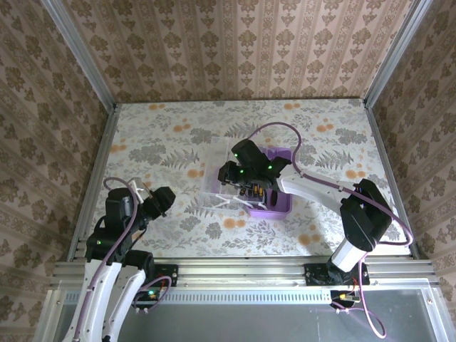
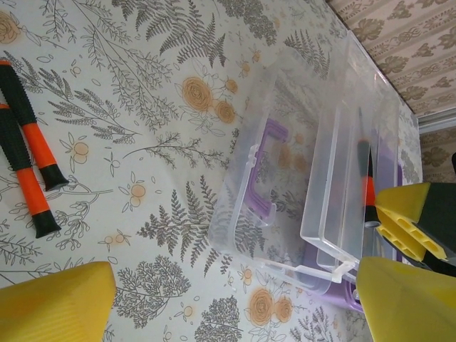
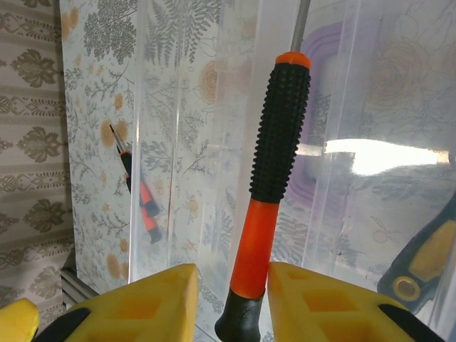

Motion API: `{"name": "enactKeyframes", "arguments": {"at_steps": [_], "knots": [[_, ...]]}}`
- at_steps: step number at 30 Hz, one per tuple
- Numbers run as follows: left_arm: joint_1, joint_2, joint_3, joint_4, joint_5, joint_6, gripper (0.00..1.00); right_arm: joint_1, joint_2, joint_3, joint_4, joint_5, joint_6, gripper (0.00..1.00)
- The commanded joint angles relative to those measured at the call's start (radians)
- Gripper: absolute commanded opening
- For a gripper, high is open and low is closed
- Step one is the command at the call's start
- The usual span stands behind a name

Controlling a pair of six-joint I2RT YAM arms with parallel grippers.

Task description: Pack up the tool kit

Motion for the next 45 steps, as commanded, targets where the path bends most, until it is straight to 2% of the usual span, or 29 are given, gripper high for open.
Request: {"name": "enactKeyframes", "arguments": {"at_steps": [1, 6, 8, 17, 22, 25, 28, 34, 40, 45], "knots": [[0.012, -0.003, 0.041, -0.017, 0.012, 0.033, 0.89, -0.001, -0.002, 0.018, -0.037, 0.003, -0.004, 0.35], [0.017, 0.005, 0.053, -0.045, -0.011, 0.049, 0.91, 0.0, -0.059, 0.035, -0.081, 0.037, -0.039, 0.38], [0.02, 0.011, 0.058, -0.062, -0.03, 0.051, 1.0, -0.002, -0.091, 0.037, -0.105, 0.066, -0.058, 0.4], [0.032, 0.083, 0.049, -0.068, -0.113, 0.084, 1.0, -0.006, -0.208, 0.006, -0.114, 0.087, -0.153, 0.43], [0.037, 0.194, 0.056, -0.057, -0.163, 0.104, 0.86, -0.012, -0.304, -0.054, -0.104, 0.131, -0.214, 0.44], [0.038, 0.264, 0.061, -0.023, -0.199, 0.123, 0.7, -0.022, -0.354, -0.116, -0.074, 0.142, -0.222, 0.44], [0.042, 0.334, 0.073, -0.008, -0.264, 0.137, 0.58, -0.043, -0.396, -0.181, -0.05, 0.141, -0.225, 0.45], [0.054, 0.455, 0.045, 0.044, -0.3, 0.133, 0.55, -0.115, -0.465, -0.296, 0.004, 0.104, -0.227, 0.45], [0.054, 0.567, -0.026, 0.147, -0.253, 0.132, 0.55, -0.198, -0.492, -0.363, 0.051, 0.021, -0.219, 0.45], [0.054, 0.636, -0.048, 0.195, -0.248, 0.127, 0.54, -0.22, -0.492, -0.382, 0.071, -0.006, -0.221, 0.45]]}}
